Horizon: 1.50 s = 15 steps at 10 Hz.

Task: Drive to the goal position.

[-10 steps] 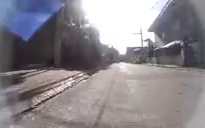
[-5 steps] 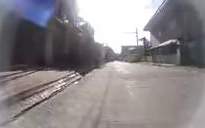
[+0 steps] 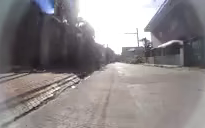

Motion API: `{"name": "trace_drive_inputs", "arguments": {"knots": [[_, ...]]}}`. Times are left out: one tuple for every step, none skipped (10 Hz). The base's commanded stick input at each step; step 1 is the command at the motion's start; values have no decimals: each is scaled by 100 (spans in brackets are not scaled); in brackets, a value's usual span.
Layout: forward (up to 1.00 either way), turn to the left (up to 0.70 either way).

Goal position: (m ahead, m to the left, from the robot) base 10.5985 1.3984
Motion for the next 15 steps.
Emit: {"name": "trace_drive_inputs", "arguments": {"knots": [[70, -3], [70, -3], [70, -3], [70, -3], [70, -3], [70, -3], [70, -3], [70, -4], [70, -33], [70, -35], [70, -35], [70, -35], [70, -35], [70, -35], [70, -35]]}}
